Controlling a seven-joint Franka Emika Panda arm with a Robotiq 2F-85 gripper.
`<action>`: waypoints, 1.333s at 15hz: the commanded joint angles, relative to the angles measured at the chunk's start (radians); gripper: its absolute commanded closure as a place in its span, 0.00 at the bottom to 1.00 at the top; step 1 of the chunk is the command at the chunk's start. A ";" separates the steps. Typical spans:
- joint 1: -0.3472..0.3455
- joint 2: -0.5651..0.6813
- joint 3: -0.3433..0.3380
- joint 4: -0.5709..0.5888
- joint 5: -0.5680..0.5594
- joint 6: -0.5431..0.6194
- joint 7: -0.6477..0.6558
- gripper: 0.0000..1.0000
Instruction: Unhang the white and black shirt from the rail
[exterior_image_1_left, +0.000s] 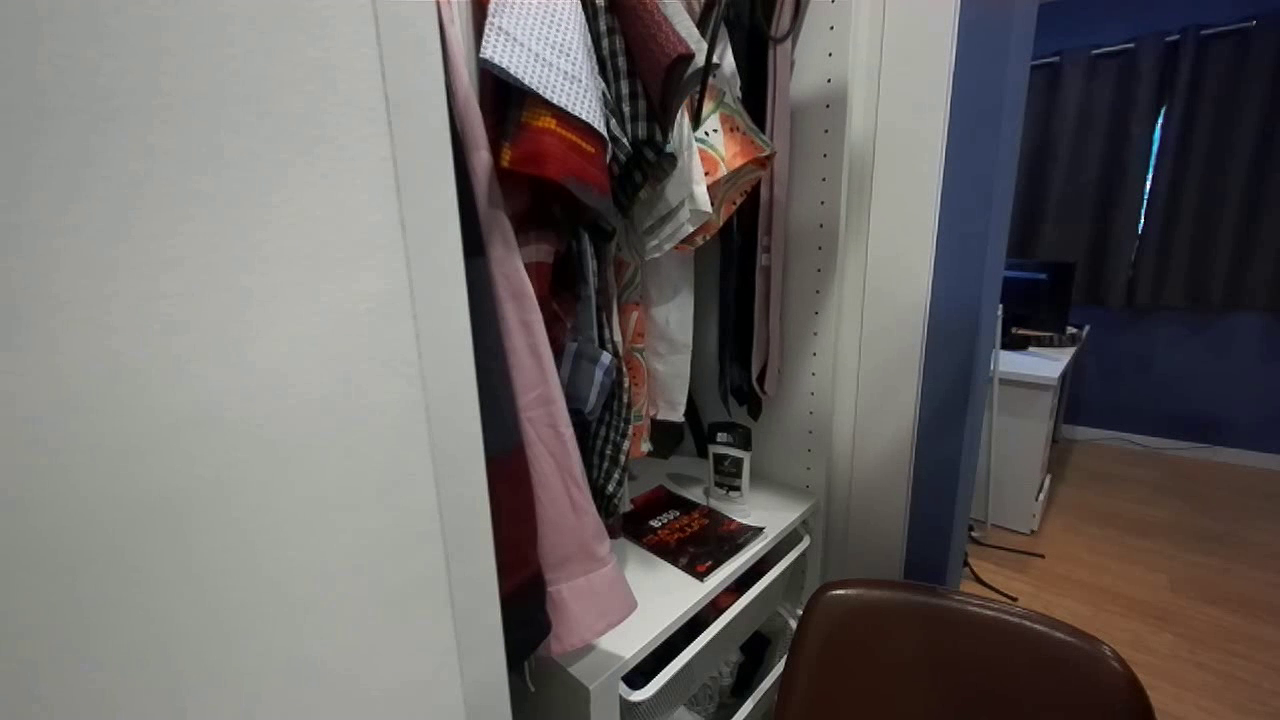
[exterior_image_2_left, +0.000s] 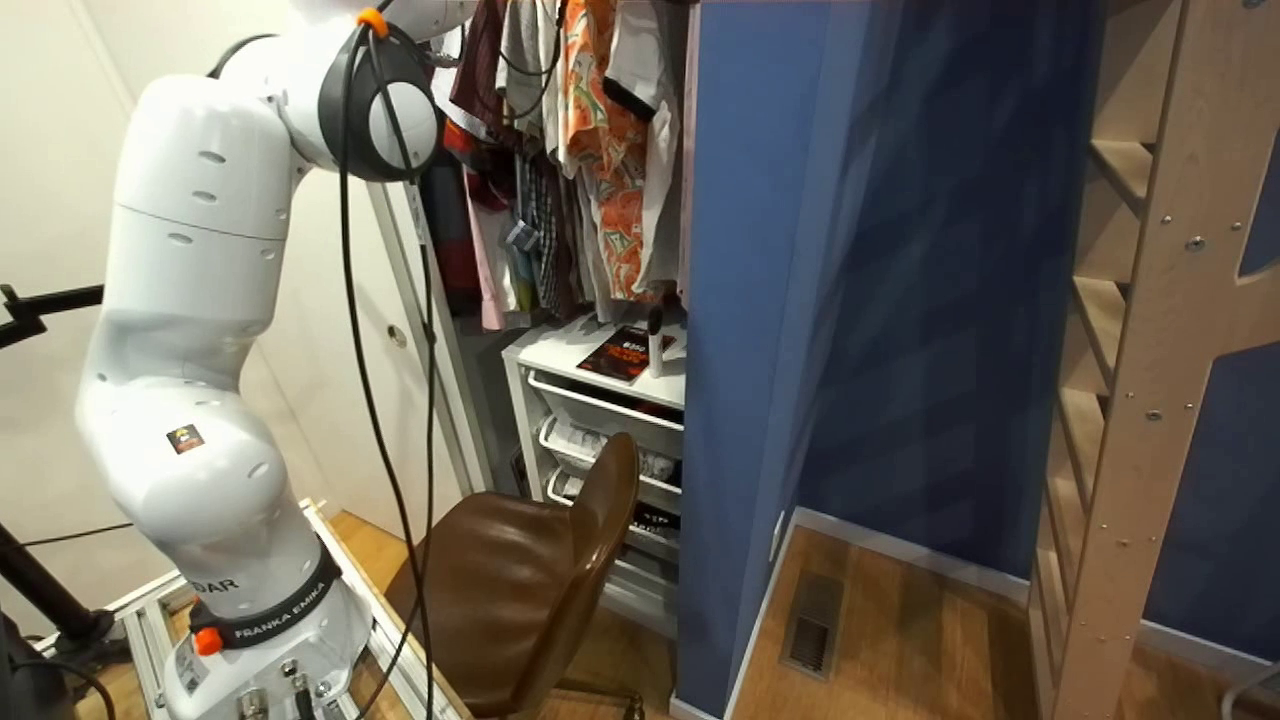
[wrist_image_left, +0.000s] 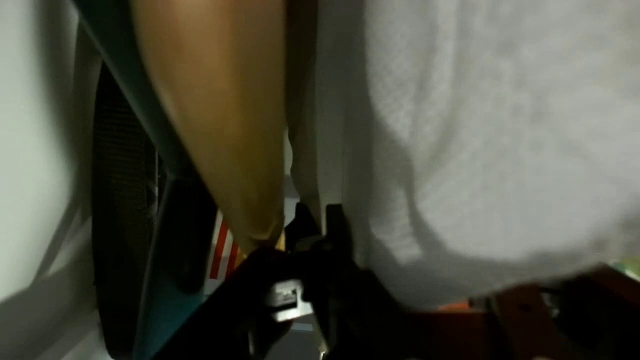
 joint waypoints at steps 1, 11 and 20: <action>0.013 0.028 -0.014 0.035 -0.006 0.060 0.036 0.81; 0.003 0.026 -0.005 0.032 0.013 0.156 0.080 0.95; -0.029 -0.031 0.046 -0.014 0.046 0.165 0.088 0.95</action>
